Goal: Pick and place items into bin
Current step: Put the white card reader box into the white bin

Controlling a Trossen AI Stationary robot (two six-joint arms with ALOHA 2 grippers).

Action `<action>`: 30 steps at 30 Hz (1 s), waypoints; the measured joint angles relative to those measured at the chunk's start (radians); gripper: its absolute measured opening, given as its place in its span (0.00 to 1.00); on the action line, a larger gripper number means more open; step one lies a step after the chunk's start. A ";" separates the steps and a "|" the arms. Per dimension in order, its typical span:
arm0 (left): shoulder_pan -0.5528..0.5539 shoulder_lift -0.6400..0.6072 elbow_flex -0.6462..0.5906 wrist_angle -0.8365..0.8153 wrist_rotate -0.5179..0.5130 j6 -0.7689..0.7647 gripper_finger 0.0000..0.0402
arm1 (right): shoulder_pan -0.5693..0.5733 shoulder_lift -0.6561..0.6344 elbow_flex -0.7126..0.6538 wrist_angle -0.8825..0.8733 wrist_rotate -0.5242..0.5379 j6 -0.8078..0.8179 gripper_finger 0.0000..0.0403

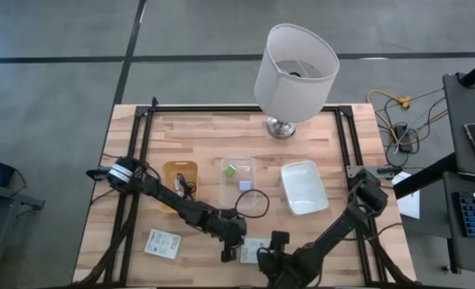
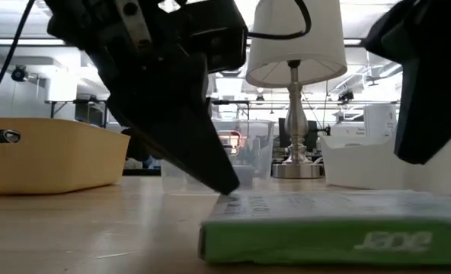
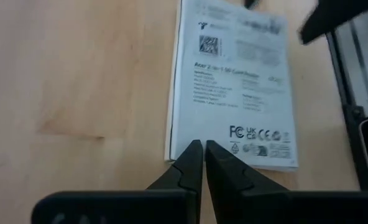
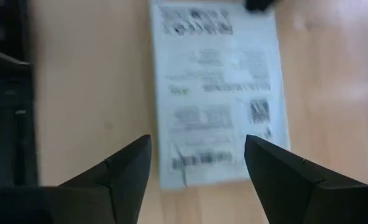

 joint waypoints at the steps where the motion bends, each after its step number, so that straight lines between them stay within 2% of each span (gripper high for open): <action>1: 0.000 -0.008 0.000 -0.001 0.000 0.000 0.01 | -0.006 -0.003 -0.001 -0.015 -0.001 0.017 0.62; 4: -0.002 -0.029 0.003 0.007 -0.019 0.006 0.01 | -0.012 -0.012 0.001 -0.020 -0.007 0.012 0.63; 9: 0.000 -0.029 0.004 -0.005 -0.073 0.038 0.01 | 0.000 -0.011 0.009 -0.012 -0.008 -0.095 0.65; 16: 0.034 -0.005 0.002 -0.022 -0.122 0.049 0.01 | -0.003 -0.009 0.035 -0.006 -0.009 -0.099 0.66; 21: 0.051 -0.005 0.002 -0.021 -0.109 0.050 0.01 | 0.005 -0.006 0.036 0.045 -0.029 -0.107 0.66; 30: 0.050 0.034 0.009 0.020 0.000 0.046 0.01 | 0.011 -0.005 0.036 0.063 -0.039 -0.124 0.62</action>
